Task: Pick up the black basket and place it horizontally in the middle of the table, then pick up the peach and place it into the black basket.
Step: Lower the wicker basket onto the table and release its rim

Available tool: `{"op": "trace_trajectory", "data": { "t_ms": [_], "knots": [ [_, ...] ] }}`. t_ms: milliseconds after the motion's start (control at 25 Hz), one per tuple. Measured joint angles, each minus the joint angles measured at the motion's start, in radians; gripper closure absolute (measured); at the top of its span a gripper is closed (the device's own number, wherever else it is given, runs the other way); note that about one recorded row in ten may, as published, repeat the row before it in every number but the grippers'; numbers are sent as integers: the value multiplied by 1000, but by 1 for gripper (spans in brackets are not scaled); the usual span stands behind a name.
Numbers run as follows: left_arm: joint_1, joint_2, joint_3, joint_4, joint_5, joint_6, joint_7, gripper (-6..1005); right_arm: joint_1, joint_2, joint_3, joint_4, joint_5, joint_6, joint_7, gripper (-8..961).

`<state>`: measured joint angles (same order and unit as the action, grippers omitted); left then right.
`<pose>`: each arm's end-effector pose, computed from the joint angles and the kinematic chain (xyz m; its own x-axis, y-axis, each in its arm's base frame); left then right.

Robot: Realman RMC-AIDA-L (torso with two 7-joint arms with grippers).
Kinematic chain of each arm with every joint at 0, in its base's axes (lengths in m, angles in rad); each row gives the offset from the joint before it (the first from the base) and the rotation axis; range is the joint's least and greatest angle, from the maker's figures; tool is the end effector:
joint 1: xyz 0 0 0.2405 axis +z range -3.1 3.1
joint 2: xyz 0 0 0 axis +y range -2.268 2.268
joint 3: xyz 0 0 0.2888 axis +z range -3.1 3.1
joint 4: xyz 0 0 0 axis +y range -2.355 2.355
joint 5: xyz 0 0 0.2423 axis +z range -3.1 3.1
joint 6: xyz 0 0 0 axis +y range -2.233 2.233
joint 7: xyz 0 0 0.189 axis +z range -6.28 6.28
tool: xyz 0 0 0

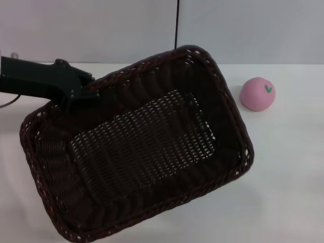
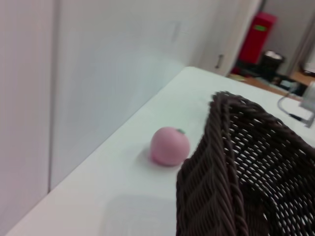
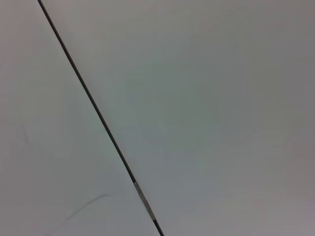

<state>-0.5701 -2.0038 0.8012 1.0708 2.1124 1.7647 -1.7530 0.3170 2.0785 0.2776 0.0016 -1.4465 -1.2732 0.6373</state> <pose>-0.2411 0.4010 0.0243 0.9040 0.3347 0.2662 0.3769 -0.9176 -0.1261 0.4676 0.3286 0.0167 0.3360 0.1273 -0.9332 -0.9311 0.1941 -0.3088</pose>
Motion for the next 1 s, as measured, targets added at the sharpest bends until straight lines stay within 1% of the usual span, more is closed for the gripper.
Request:
{"op": "trace_trajectory", "data": {
  "t_ms": [120, 160, 240, 320, 360, 480, 520, 600, 640, 680, 720, 760, 840, 1000],
  "knots": [
    [-14, 0, 2, 9, -3, 7, 11, 797, 0, 0, 0, 1, 0, 0, 0, 350],
    [-47, 0, 5, 13, -1, 19, 21, 795, 1, 0, 0, 1, 0, 0, 0, 350],
    [-70, 0, 10, 13, 6, 25, 33, 790, 2, 0, 0, 1, 0, 0, 0, 350],
    [-70, 0, 10, 13, 6, 25, 33, 785, 1, 0, 0, 3, 0, 0, 1, 350],
    [-125, 0, 51, 15, 38, 29, 56, 783, 0, 0, 0, 4, 0, 0, 1, 350],
    [-145, 1, 71, 16, 51, 33, 57, 776, -4, 0, 0, 8, 0, 0, 1, 350],
    [-169, 0, 93, 16, 79, 42, 58, 773, -6, 0, 0, 13, 0, 0, 1, 351],
    [-169, 0, 93, 16, 79, 42, 58, 769, -8, 0, 0, 16, 0, 0, 0, 351],
    [-239, -20, 117, 17, 169, 54, 77, 766, -9, 0, 0, 17, 0, 0, -2, 351],
    [-239, -20, 117, 17, 169, 54, 77, 764, -10, 0, 0, 17, 0, 0, -2, 351],
    [-269, -32, 116, 14, 201, 54, 93, 761, -12, 0, 0, 18, 0, 1, -2, 351],
    [-269, -32, 116, 14, 201, 54, 93, 759, -12, 0, 0, 18, 0, 1, -2, 351],
    [-310, -46, 112, 7, 221, 49, 123, 754, -13, 1, 0, 20, 0, 3, -2, 351],
    [-326, -50, 112, -6, 222, 41, 129, 745, -14, 1, 0, 23, 0, 9, -3, 350]
  ]
}}
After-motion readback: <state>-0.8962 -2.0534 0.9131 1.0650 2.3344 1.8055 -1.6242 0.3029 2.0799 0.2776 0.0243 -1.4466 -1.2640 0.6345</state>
